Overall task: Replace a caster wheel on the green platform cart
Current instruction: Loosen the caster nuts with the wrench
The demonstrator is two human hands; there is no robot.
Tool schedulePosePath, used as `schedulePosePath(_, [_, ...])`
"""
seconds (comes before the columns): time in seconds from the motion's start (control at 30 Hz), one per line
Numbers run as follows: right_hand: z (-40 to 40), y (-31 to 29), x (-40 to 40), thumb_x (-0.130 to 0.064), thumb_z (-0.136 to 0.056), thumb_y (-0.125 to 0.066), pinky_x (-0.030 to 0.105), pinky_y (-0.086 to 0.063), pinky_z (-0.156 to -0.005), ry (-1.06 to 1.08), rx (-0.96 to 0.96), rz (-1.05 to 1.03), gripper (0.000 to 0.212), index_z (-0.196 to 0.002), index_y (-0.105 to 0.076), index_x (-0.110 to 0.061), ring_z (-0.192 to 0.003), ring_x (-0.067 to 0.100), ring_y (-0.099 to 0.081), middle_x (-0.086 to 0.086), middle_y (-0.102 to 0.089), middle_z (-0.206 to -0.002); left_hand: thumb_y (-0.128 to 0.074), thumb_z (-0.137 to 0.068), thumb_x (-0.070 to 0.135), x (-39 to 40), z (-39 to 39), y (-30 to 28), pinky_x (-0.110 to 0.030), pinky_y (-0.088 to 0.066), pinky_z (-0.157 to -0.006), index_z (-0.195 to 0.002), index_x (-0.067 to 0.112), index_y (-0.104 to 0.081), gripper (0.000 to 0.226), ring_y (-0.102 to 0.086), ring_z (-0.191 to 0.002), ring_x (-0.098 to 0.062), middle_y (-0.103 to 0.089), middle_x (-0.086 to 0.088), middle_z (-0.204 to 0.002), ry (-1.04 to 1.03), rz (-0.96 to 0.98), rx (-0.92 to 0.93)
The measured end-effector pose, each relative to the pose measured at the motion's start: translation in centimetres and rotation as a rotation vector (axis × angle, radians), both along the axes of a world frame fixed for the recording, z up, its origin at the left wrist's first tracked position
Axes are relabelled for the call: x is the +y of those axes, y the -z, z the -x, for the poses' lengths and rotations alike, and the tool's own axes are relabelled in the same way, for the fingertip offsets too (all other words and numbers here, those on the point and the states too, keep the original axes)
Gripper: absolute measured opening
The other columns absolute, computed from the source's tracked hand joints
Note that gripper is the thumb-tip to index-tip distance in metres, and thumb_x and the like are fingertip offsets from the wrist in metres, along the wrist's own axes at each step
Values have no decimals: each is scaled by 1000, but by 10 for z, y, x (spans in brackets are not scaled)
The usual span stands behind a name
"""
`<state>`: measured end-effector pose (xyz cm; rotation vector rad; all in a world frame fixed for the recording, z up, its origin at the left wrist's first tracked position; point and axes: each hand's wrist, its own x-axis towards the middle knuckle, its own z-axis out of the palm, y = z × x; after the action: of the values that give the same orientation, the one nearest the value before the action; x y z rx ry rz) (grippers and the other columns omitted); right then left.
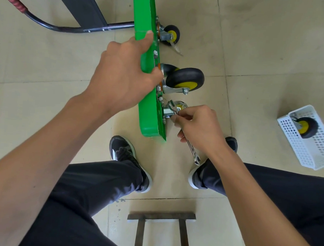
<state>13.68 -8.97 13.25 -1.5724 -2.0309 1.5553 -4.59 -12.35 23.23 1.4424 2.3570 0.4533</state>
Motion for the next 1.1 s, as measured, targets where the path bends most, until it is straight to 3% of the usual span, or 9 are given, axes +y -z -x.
schedulePosePath(0.17, [-5, -24, -3, -18, -93, -69, 43, -61, -55, 21, 49, 29, 18, -87, -74, -1, -55, 27, -69, 20, -71, -79, -65, -89, 36, -2, -1, -3, -42, -54, -93, -153, 26, -37, 71, -60, -99, -30, -66, -12, -125, -49, -7, -82])
schedulePosePath(0.27, [-13, -36, -7, -17, -93, -69, 33, -60, -51, 61, 96, 50, 13, -88, -75, -7, -58, 30, -70, 18, -72, -79, -67, -89, 33, -4, -3, -5, -39, -52, -97, -152, 24, -38, 71, -60, -107, -29, -60, -12, -137, -53, -20, -91])
schedulePosePath(0.43, [-26, -51, -12, -19, -92, -71, 40, -62, -57, 78, 149, 72, 12, -80, -74, -20, -58, 35, -70, 16, -72, -72, -70, -89, 28, -12, -7, -10, -40, -53, -96, -151, 21, -40, 69, -59, -108, -31, -63, -16, -131, -56, -6, -97])
schedulePosePath(0.5, [-29, -56, -12, -19, -92, -71, 42, -62, -59, 79, 165, 85, 13, -80, -73, -21, -58, 35, -70, 16, -72, -72, -70, -90, 27, -16, -9, -12, -32, -50, -93, -151, 21, -39, 69, -54, -112, -27, -66, -19, -122, -59, 16, -106])
schedulePosePath(0.6, [-31, -64, -13, -17, -93, -70, 39, -60, -57, 91, 207, 117, 10, -84, -75, -16, -57, 30, -70, 11, -73, -73, -69, -90, 26, -24, -15, -15, -29, -46, -95, -152, 20, -38, 69, -50, -118, -25, -62, -15, -132, -56, 27, -101])
schedulePosePath(0.73, [-31, -75, -14, -14, -95, -68, 40, -61, -58, 95, 260, 172, 11, -97, -75, -5, -56, 27, -68, 13, -72, -76, -69, -88, 24, -38, -28, -17, -21, -48, -82, -151, 21, -40, 69, -58, -85, -16, -56, -9, -142, -54, 32, -112])
schedulePosePath(0.87, [-34, -80, -16, -15, -96, -66, 48, -63, -69, 74, 277, 232, 16, -88, -74, -4, -62, 29, -71, 16, -74, -77, -69, -88, 24, -55, -45, -14, -24, -50, -80, -151, 22, -40, 70, -49, -63, -11, -63, -8, -132, -20, 23, -123])
schedulePosePath(1.0, [-39, -85, -20, -11, -98, -63, 34, -62, -63, 85, 345, 324, 21, -88, -73, 4, -60, 23, -68, 14, -72, -72, -70, -86, 28, -66, -58, -8, -37, -54, -91, -151, 23, -41, 71, -64, -97, -19, -62, -3, -134, 6, -16, -149])
schedulePosePath(1.1, [-44, -89, -21, -13, -100, -59, 24, -54, -52, 98, 324, 314, 23, -86, -73, -1, -50, 17, -62, 8, -69, -64, -70, -87, 26, -66, -59, -9, -30, -53, -92, -151, 24, -42, 70, -64, -96, -18, -54, -1, -145, -13, -25, -156])
